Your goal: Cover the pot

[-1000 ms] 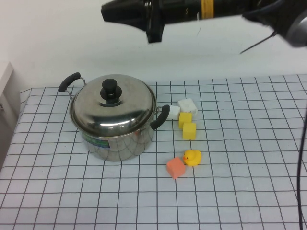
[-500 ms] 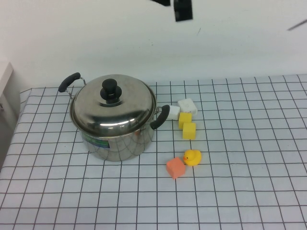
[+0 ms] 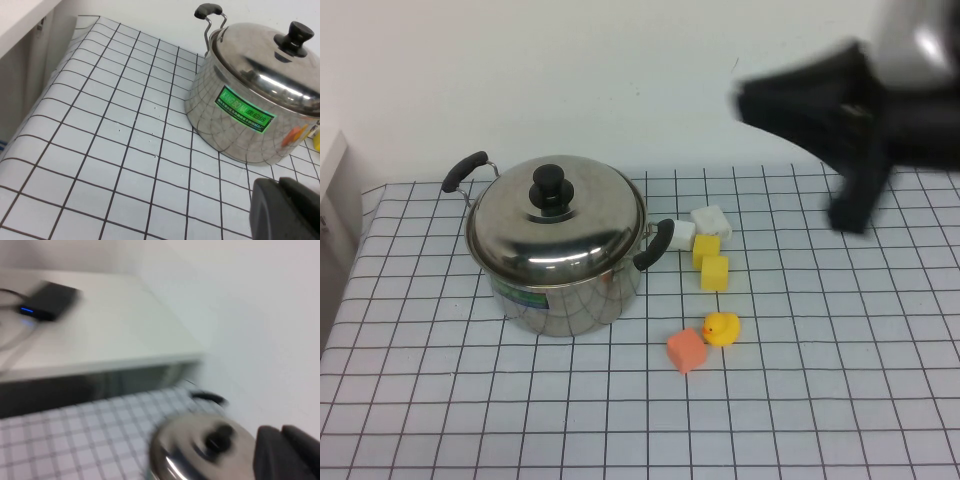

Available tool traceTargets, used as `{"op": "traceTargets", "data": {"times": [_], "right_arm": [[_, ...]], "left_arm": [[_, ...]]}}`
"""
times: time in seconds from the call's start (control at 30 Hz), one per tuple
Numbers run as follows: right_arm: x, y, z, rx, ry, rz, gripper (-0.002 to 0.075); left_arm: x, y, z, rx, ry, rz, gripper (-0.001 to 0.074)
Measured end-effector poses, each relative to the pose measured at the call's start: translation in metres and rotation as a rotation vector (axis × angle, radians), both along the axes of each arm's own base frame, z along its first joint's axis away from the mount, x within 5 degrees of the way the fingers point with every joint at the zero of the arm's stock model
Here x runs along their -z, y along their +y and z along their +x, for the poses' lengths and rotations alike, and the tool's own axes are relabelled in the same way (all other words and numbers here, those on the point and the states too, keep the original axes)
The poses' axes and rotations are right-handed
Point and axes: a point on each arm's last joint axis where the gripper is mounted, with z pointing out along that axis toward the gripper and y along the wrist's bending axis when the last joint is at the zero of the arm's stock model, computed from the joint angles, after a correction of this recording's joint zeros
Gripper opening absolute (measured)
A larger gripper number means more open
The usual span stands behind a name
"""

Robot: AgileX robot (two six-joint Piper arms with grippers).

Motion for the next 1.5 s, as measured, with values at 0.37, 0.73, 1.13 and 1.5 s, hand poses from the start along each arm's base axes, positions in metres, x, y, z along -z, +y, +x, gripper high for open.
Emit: {"op": "traceTargets", "data": {"times": [0.37,0.73,1.13,1.5], "right_arm": [[0.073,-0.076,-0.080,0.455,0.059,0.015,0.0012],[0.082,-0.118,-0.139,0.600,-0.148,0.096,0.0012],[0.129,-0.145,-0.165,0.754,-0.141,0.094,0.0012],[0.178,-0.154,-0.180,0.823,0.317,-0.240,0.0012]], "left_arm": [[0.000,0.000,0.000,0.000,0.000,0.000,-0.0002],[0.000,0.000,0.000,0.000,0.000,0.000,-0.0003],[0.000,0.000,0.000,0.000,0.000,0.000,-0.0003],[0.000,0.000,0.000,-0.001,0.000,-0.004,-0.0003]]}}
